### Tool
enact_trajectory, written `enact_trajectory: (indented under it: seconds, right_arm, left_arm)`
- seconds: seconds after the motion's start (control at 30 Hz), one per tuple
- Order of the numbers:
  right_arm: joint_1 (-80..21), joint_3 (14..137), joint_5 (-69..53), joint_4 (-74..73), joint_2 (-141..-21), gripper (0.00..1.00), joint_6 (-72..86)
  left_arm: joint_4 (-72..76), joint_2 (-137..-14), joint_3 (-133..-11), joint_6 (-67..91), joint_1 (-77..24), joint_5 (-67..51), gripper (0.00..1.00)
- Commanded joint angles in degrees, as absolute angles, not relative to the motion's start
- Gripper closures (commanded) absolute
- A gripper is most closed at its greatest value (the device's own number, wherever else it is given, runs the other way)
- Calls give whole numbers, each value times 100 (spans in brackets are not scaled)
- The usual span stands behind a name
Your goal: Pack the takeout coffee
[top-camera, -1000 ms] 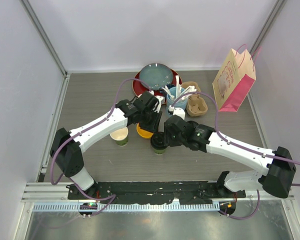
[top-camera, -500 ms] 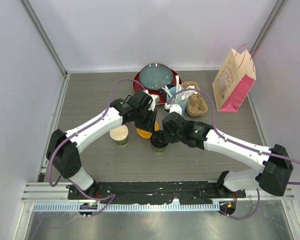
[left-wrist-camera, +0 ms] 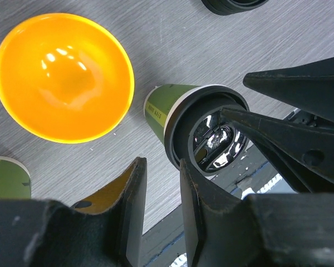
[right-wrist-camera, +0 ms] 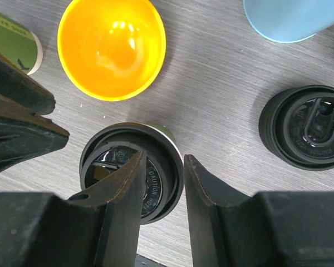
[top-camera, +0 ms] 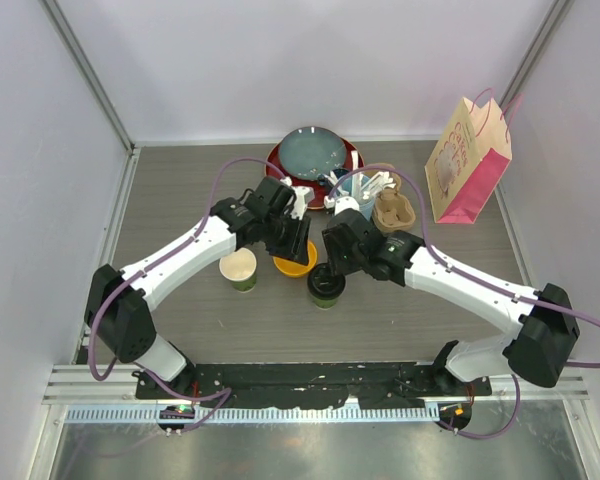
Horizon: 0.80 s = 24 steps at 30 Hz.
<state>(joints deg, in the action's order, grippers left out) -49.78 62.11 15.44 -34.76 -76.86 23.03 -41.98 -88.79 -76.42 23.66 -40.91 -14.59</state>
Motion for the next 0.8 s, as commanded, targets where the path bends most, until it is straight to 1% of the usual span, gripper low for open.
enact_trajectory:
  seconds: [0.0, 0.17, 0.3, 0.43, 0.47, 0.57, 0.77]
  right_arm:
    - [-5010, 6311, 1169, -3358, -7471, 61, 2259]
    - [-5019, 5986, 809, -3270, -7050, 61, 2005]
    - [-4957, 5915, 422, -3234, -7005, 61, 1600]
    - [-4694, 5792, 71, -3112, -7031, 61, 1328]
    - [-4598, 5722, -278, -3068, -7014, 59, 1249]
    - [-4396, 5608, -299, -2971, -7005, 57, 1222]
    - [-4289, 5502, -685, -2646, -6996, 57, 1134]
  left_arm:
    - [-3920, -8771, -7576, 2417, -4061, -1837, 66]
    - [-3911, -8763, -7532, 2400, -4061, -2126, 67]
    - [-3867, -8771, -7488, 2391, -4122, -2487, 69]
    - [-3850, -8807, -7453, 2320, -4280, -2496, 70]
    - [-3850, -8833, -7444, 2320, -4298, -2505, 69]
    - [-3832, -8921, -7410, 2311, -4351, -2418, 69]
    - [-3806, -9079, -7435, 2320, -4394, -2338, 68]
